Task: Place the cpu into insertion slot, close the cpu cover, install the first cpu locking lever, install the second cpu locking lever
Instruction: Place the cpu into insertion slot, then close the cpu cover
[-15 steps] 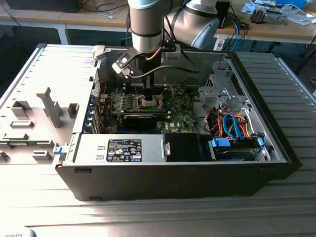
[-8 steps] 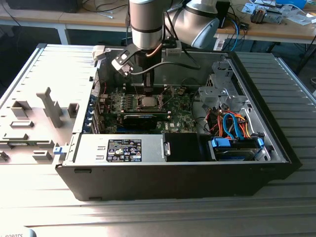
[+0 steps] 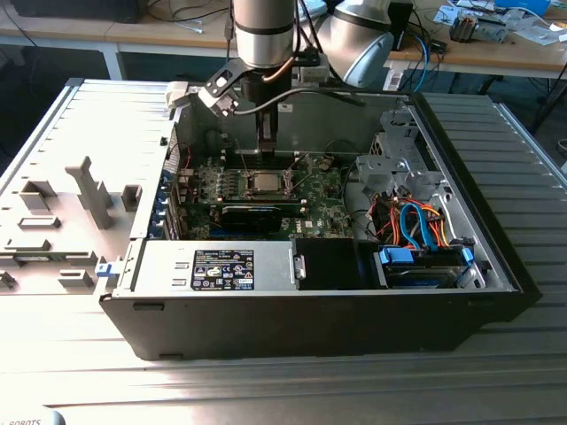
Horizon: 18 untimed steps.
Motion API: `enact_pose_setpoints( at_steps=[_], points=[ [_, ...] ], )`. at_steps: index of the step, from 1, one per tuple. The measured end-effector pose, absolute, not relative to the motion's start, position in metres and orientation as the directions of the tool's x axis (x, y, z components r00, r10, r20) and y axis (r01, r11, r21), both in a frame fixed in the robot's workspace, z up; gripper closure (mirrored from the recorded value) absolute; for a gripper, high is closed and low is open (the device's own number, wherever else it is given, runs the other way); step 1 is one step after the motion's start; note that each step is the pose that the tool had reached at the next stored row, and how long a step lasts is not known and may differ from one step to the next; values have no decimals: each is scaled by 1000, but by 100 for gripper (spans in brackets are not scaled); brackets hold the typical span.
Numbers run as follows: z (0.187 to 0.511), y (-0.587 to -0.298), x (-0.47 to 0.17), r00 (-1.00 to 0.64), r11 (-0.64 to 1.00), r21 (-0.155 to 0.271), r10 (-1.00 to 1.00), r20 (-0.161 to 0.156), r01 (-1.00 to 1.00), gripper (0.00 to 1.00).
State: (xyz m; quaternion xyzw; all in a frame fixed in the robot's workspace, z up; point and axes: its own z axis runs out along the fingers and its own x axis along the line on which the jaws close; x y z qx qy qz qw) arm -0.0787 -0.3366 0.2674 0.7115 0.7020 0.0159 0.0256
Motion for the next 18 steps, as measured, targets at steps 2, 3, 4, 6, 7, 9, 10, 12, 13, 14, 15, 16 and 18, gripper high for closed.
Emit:
enact_pose_setpoints(
  at_steps=[2,3,4,6,7,9,10,12,13,14,15,16,18],
  points=[
    [278,-337,-79,14,-11,59,999,-34,998,89],
    [283,-337,-78,14,-12,59,999,-32,998,89],
    [283,-337,-77,13,-11,59,999,-32,998,89],
    [283,-337,-55,14,-12,58,999,-32,998,89],
    [283,-337,-54,14,-12,58,999,-32,998,89],
    [283,-337,-54,14,-12,58,999,-32,998,89],
    [283,-337,-53,14,-12,58,999,-32,998,89],
    [283,-337,-51,14,-12,58,999,-32,998,89],
    [283,-337,-51,14,-12,58,999,-32,998,89],
    [283,-337,-50,14,-12,58,999,-32,998,89],
    [283,-337,-50,14,-12,58,999,-32,998,89],
    [283,-337,-49,14,-12,58,999,-32,998,89],
    [283,-337,-48,14,-12,58,999,-32,998,89]
  ],
)
